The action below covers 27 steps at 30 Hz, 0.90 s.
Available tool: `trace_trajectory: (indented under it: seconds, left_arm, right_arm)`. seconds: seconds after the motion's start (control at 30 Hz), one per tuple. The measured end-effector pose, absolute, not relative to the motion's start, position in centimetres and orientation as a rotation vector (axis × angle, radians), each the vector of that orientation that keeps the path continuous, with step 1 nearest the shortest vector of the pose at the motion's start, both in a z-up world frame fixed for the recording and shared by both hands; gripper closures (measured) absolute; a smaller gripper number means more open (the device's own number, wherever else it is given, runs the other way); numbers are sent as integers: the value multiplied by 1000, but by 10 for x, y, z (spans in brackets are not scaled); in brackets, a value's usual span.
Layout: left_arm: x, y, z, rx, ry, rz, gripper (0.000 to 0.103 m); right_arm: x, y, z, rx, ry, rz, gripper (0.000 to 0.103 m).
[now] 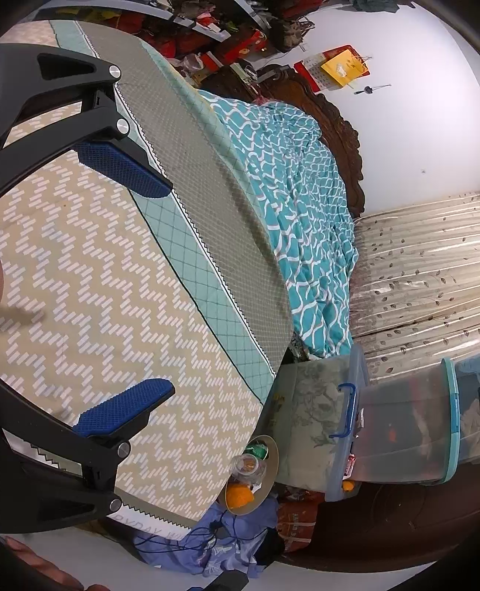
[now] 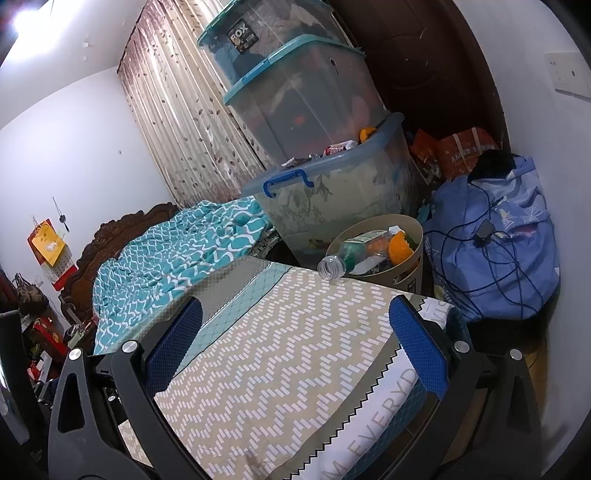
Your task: Collect trash
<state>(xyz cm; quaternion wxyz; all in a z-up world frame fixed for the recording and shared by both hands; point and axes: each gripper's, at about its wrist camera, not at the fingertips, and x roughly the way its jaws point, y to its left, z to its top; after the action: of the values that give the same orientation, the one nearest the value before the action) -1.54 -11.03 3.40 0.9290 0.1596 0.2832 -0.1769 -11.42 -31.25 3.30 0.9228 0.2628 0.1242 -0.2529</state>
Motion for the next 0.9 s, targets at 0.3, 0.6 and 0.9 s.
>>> trace_trajectory:
  seconds: [0.3,0.6,0.9]
  left_arm:
    - [-19,-108,33,344,577,-359,8]
    - [-21,-107,32,345,579,-360,8]
    - [-20,-104,27,349,582,-356,8]
  right_arm:
    - [-116,-311,34,543,255,-517,3]
    - [-117,-307,35,537,252,-513,3]
    - [-115,-305,35,536,258,-509,3]
